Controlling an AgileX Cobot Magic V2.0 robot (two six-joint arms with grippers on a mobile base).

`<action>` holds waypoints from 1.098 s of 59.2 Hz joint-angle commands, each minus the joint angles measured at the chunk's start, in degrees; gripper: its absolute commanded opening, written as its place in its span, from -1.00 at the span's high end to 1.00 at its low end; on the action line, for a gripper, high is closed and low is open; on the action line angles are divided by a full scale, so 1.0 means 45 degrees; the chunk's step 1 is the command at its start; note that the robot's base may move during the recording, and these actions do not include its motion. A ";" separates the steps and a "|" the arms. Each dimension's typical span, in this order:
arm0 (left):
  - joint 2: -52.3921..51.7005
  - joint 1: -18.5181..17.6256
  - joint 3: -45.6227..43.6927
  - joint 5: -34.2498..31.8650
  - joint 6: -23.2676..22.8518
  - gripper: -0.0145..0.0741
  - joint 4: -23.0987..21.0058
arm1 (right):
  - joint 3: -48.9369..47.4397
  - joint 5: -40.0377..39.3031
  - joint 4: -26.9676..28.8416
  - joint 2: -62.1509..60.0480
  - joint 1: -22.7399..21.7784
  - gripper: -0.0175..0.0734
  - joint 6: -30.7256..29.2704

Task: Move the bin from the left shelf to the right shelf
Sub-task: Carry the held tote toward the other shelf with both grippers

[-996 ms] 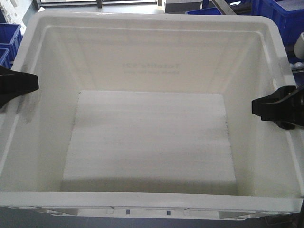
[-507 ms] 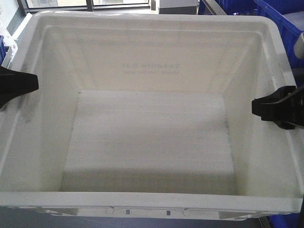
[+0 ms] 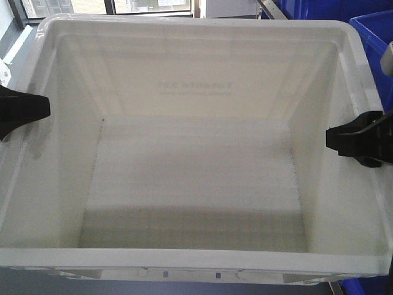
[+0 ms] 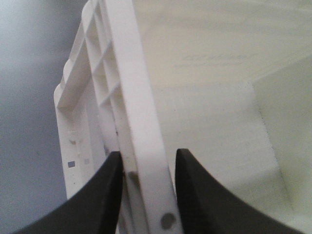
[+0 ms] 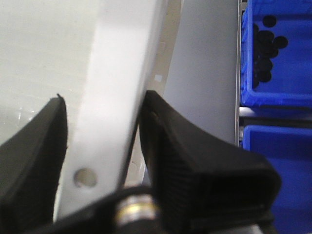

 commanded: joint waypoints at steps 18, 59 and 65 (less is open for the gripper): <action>-0.0232 -0.0242 -0.0520 -0.0676 0.0340 0.69 -0.2222 | -0.0501 -0.1401 0.1864 -0.0190 0.0175 0.62 -0.0184; -0.0232 -0.0242 -0.0520 -0.0664 0.0340 0.69 -0.2222 | -0.0501 -0.1412 0.1864 -0.0190 0.0175 0.62 -0.0185; -0.0232 -0.0242 -0.0520 -0.0664 0.0340 0.69 -0.2222 | -0.0501 -0.1412 0.1864 -0.0190 0.0175 0.62 -0.0185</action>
